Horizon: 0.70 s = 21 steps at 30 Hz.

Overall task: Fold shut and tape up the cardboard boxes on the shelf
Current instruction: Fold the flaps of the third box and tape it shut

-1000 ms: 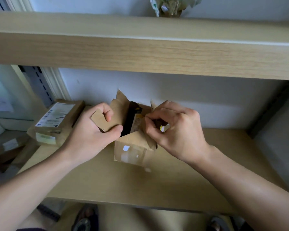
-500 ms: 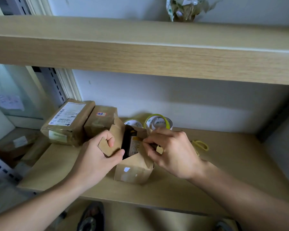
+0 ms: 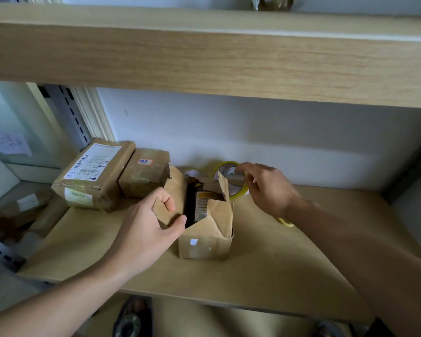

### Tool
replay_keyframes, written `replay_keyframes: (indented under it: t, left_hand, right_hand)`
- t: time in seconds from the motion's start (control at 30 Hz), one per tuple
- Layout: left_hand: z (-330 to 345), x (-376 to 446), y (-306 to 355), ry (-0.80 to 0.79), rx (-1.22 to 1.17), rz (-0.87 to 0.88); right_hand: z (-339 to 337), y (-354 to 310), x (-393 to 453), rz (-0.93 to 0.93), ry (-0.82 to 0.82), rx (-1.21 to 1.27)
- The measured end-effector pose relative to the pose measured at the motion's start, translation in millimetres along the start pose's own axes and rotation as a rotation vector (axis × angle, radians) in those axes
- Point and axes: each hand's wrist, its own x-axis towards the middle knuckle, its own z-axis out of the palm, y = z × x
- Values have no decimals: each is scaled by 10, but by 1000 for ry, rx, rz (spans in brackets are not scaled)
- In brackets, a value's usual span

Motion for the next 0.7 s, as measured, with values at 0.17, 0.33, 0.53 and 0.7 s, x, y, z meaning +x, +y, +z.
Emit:
replay_keyframes:
  t: [0.17,0.33,0.53,0.7]
  left_hand:
    - [25,40,4,-44,50,9]
    - [66,69,30,-59,58,17]
    - [143,93,66,-72,50,14]
    - [259,151,111,-74,51,31]
  right_hand:
    - [68,51,85,22,-167,-280]
    - [55,78,90,5,-111,-357]
    - [-150,207,72,41,60,-279]
    - [-360,253,-42,56,215,-104]
